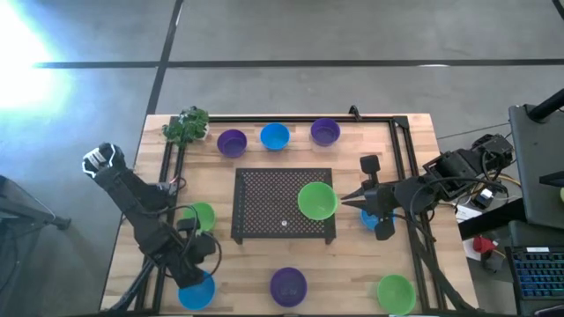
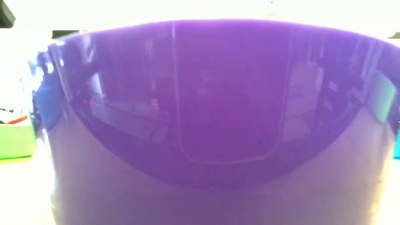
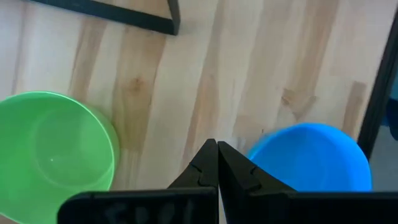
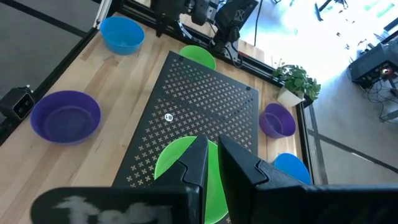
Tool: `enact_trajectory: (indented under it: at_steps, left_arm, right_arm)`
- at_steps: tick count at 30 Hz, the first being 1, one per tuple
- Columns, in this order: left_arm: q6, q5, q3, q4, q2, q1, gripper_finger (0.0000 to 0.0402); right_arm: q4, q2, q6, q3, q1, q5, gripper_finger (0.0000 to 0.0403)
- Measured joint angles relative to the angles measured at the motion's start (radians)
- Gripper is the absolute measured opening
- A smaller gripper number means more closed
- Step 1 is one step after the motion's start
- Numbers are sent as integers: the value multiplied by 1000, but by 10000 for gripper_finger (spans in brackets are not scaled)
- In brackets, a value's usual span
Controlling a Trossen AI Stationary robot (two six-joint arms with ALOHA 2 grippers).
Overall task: Pick & Place Mini bowls
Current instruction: Put the bottom left blue bowl on the shelf
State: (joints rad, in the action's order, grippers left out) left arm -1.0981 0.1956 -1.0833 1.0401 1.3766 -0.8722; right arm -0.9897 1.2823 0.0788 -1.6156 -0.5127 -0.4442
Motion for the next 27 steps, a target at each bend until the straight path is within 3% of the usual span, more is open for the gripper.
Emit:
enact_trajectory:
  at_steps: [13, 21, 27]
  left_arm:
    - [-104, 16, 45, 8, 0, 1, 0]
    - [107, -76, 47, -47, 0, -1, 0]
    - [50, -76, 47, -68, 0, 5, 0]
  right_arm:
    - [0, 0, 0, 0, 0, 0, 34]
    - [0, 0, 0, 0, 0, 0, 34]
    - [0, 0, 0, 0, 0, 0, 34]
